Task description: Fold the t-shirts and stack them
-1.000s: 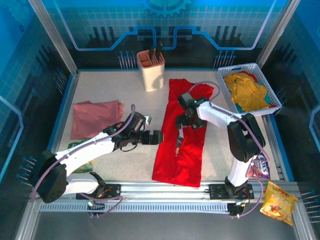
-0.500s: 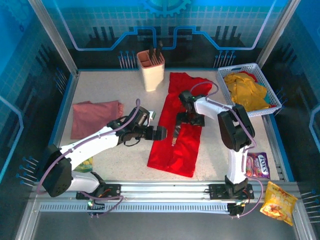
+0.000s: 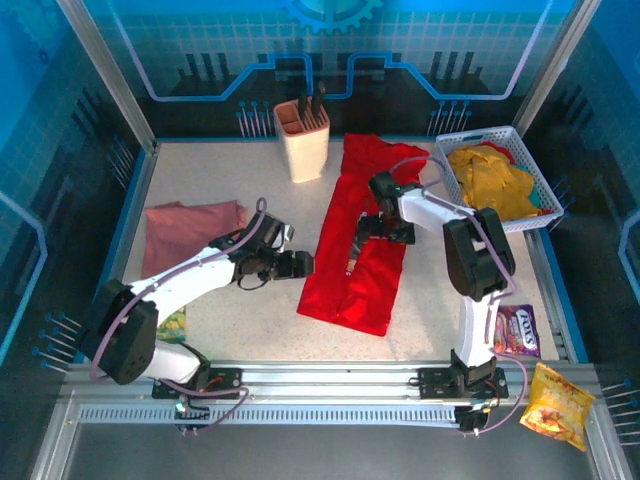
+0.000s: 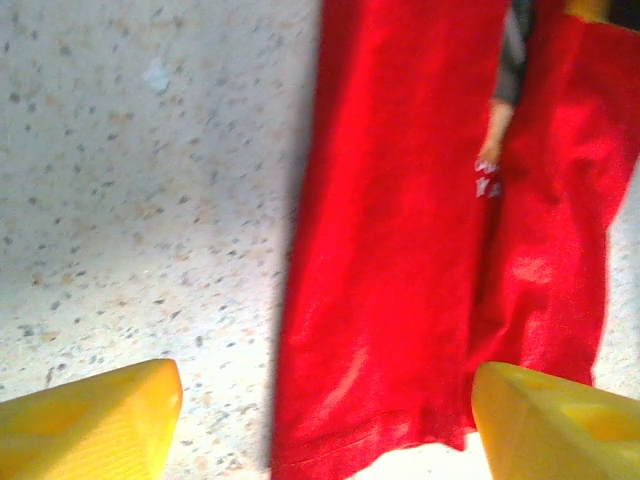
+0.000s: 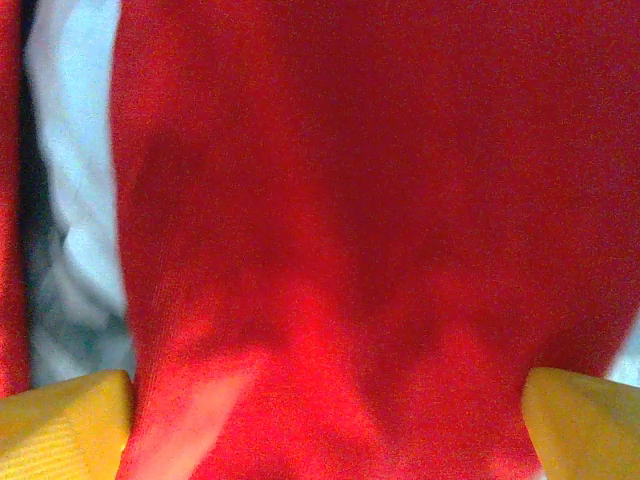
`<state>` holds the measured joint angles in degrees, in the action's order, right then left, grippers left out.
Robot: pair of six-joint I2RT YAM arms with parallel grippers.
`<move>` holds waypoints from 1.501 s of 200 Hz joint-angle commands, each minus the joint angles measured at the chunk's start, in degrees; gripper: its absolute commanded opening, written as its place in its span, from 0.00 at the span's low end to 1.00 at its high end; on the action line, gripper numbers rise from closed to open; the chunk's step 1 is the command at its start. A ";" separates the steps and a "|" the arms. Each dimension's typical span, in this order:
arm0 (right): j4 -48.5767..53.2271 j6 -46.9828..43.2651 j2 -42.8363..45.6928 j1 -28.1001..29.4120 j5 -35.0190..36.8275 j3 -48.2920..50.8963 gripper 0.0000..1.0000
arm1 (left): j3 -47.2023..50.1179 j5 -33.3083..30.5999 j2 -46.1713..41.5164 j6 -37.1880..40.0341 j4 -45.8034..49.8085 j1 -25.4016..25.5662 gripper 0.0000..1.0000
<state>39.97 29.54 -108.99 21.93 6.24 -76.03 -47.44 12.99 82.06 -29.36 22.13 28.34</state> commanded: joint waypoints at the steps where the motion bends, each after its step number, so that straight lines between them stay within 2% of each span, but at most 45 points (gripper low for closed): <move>1: -0.56 1.80 9.41 0.54 -5.57 4.51 1.00 | 0.84 6.25 2.78 2.50 3.09 0.13 0.71; 14: -1.86 4.25 14.27 0.71 -9.25 9.28 1.00 | 1.05 7.44 4.15 2.36 3.28 0.07 0.68; 33: -4.41 7.53 20.86 1.62 -13.95 17.44 0.88 | 1.60 9.82 6.58 1.09 2.03 0.05 0.61; 50: -2.20 10.72 25.52 4.06 -11.22 22.41 0.78 | 1.93 11.95 8.29 -0.48 -0.04 0.06 0.58; 77: -1.73 16.74 33.57 7.89 -8.81 31.81 0.75 | 1.88 13.68 9.84 -1.55 -0.84 0.12 0.51; 130: -0.69 26.76 42.42 12.47 -7.99 42.44 0.66 | 2.20 14.27 10.90 -2.28 -0.07 2.60 0.50; 149: -2.72 29.28 42.50 14.26 -8.48 43.81 0.63 | 2.37 14.15 11.83 -2.84 -0.76 2.87 0.49; 220: -6.68 35.11 36.28 21.97 -8.12 42.50 0.57 | 1.77 14.32 14.35 -3.84 -1.33 4.57 0.34; 255: -9.31 36.86 35.37 23.31 -8.45 44.13 0.54 | 2.78 13.90 14.16 -4.64 -2.35 4.55 0.27; 268: -11.26 37.17 34.92 23.63 -9.07 44.30 0.47 | 2.71 13.99 14.44 -4.76 -2.54 4.69 0.26; 300: -13.28 37.52 34.24 24.79 -9.54 43.55 0.31 | 2.66 13.94 14.27 -4.92 -2.46 5.13 0.15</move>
<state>35.07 65.25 -72.77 43.97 1.50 -32.73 -45.58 25.06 94.89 -34.11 20.84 31.53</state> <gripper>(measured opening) 0.350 0.185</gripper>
